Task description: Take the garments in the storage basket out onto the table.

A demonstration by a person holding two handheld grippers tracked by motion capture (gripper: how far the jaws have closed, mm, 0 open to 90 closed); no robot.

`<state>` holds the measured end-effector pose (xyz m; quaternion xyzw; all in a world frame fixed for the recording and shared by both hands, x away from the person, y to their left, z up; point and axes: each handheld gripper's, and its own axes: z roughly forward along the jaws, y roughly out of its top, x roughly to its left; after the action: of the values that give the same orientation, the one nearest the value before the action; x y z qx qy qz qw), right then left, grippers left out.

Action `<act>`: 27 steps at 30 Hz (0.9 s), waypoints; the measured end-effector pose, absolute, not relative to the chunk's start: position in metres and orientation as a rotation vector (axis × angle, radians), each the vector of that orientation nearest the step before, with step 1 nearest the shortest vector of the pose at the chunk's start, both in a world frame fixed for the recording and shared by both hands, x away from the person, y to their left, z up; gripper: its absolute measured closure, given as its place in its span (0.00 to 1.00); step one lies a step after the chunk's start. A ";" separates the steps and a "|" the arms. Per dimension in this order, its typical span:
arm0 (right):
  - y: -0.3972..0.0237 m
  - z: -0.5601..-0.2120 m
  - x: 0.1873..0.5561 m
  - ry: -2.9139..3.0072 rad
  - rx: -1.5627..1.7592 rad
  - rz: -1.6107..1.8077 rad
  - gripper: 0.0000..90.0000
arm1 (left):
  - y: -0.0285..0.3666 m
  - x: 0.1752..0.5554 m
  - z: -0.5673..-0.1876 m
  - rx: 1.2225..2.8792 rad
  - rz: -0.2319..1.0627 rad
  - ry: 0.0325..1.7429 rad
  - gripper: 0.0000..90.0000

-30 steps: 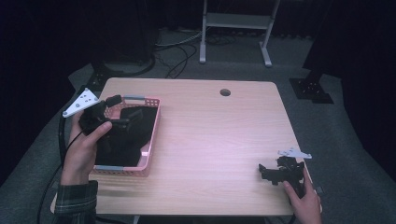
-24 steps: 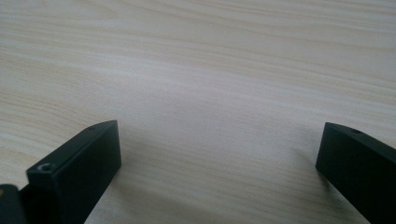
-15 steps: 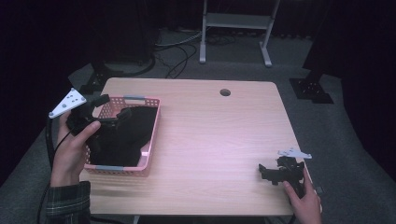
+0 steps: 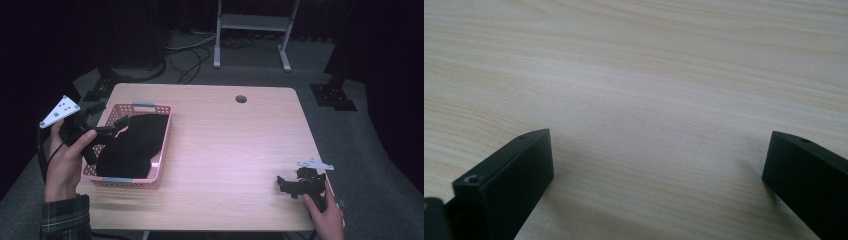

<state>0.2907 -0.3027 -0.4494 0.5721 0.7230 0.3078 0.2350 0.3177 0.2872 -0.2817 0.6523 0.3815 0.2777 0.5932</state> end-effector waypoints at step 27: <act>-0.303 -0.449 0.291 1.983 1.570 0.845 0.00 | 0.300 0.328 -0.284 1.550 0.685 0.960 0.00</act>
<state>0.2907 -0.3026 -0.4495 0.5723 0.7228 0.3081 0.2349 0.3276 0.3005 -0.2842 0.6581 0.4077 0.2910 0.5622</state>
